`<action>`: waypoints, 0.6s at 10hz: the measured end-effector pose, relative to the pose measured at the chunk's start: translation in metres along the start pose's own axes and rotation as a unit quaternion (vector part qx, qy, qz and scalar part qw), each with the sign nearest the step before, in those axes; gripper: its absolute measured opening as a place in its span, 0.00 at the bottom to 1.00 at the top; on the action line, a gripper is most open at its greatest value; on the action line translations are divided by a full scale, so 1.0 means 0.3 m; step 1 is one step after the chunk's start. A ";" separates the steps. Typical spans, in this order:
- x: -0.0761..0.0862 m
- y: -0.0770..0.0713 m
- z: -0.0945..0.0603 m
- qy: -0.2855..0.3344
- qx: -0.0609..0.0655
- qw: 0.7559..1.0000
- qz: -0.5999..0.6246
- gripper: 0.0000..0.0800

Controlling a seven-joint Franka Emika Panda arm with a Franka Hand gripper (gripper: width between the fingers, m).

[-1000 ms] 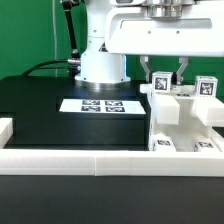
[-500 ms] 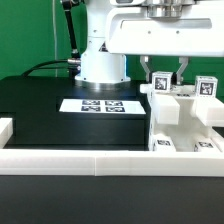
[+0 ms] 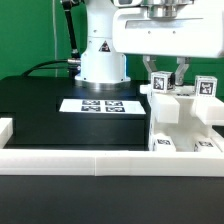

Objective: Assemble chair

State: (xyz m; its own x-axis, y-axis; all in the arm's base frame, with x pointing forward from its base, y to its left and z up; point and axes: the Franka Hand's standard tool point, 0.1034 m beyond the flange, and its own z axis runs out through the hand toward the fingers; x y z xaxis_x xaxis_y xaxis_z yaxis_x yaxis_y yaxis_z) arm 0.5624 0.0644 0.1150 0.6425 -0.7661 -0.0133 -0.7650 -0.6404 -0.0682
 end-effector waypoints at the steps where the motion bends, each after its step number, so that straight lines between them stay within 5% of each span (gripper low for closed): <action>1: -0.001 -0.001 0.000 0.000 0.000 1.000 0.024 0.36; 6: -0.005 -0.006 -0.001 -0.004 0.005 0.987 0.162 0.36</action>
Offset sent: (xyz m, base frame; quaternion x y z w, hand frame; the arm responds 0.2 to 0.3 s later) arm 0.0000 0.0000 0.0000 0.0000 0.0000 0.1938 0.9810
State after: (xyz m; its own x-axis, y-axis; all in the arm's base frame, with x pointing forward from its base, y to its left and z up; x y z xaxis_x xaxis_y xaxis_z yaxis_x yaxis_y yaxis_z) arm 0.5629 0.0667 0.1153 0.3653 -0.9298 -0.0438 -0.9297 -0.3620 -0.0682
